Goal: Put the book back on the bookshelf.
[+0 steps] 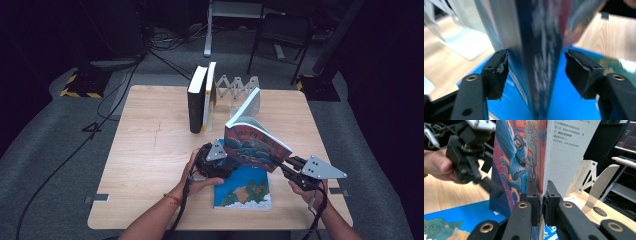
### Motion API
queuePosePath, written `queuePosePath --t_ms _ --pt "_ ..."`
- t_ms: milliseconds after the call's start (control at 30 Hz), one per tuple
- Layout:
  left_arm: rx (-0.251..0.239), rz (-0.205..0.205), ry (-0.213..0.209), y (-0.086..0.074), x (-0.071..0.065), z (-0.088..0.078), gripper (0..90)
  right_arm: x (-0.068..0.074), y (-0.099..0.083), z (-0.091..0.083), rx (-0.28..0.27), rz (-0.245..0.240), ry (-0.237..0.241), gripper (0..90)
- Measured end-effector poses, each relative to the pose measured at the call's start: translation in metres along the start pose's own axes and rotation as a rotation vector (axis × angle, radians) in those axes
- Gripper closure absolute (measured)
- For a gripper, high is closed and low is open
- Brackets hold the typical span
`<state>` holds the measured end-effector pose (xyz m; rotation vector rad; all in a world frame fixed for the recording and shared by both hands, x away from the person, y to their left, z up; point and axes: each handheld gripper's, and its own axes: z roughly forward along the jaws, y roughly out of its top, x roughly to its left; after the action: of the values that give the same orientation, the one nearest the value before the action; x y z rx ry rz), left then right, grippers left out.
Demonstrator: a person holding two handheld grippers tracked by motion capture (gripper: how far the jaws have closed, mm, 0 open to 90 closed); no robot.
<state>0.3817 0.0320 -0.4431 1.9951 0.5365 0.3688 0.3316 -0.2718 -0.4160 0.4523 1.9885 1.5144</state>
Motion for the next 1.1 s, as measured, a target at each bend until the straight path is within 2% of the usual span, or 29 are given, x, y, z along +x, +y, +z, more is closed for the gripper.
queuePosePath --t_ms 67,133,167,267,333,433,500,533,667,700,733,800,867,1100 --pt "-0.035 -0.003 0.005 0.008 0.001 -0.002 40.2 0.000 0.000 0.000 -0.002 0.004 -0.001 85.4" --pt "-0.047 0.005 0.022 0.014 0.002 -0.003 43.7 -0.001 0.000 0.001 -0.002 0.004 -0.001 85.3" --pt "-0.057 0.000 0.015 0.016 0.003 -0.003 45.6 -0.002 0.000 0.001 -0.001 0.005 -0.001 85.3" --pt "-0.057 0.020 0.005 0.020 0.004 -0.004 49.3 -0.003 0.000 0.001 0.000 0.007 -0.004 85.0" --pt "-0.061 0.014 -0.005 0.020 0.003 -0.004 55.0 -0.004 0.000 0.003 0.005 0.011 -0.011 84.2" --pt "-0.061 0.030 0.000 0.020 0.003 -0.006 64.8 -0.006 0.000 0.004 0.012 0.014 -0.026 80.9" --pt "-0.063 0.029 -0.018 0.019 0.002 -0.008 67.4 -0.011 0.001 0.007 0.025 0.028 -0.048 76.3" --pt "-0.057 0.046 -0.022 0.020 0.001 -0.009 70.6 -0.017 0.001 0.011 0.040 0.053 -0.076 70.8" --pt "-0.050 0.071 -0.046 0.021 -0.004 -0.011 72.9 -0.029 0.005 0.018 0.078 0.073 -0.112 59.6" --pt "-0.050 0.071 -0.046 0.021 -0.004 -0.011 73.1 -0.029 0.005 0.018 0.078 0.073 -0.112 59.6" --pt "-0.042 0.099 -0.058 0.020 -0.007 -0.014 73.3 -0.034 0.008 0.021 0.076 0.077 -0.115 53.4" --pt "-0.036 0.109 -0.068 0.020 -0.009 -0.017 73.4 -0.038 0.010 0.025 0.079 0.102 -0.100 45.8" --pt "-0.028 0.106 -0.073 0.019 -0.009 -0.020 73.3 -0.041 0.012 0.029 0.084 0.099 -0.092 39.6" --pt "-0.040 0.087 -0.102 0.017 -0.006 -0.025 70.1 -0.044 0.014 0.038 0.064 0.108 -0.019 34.7"
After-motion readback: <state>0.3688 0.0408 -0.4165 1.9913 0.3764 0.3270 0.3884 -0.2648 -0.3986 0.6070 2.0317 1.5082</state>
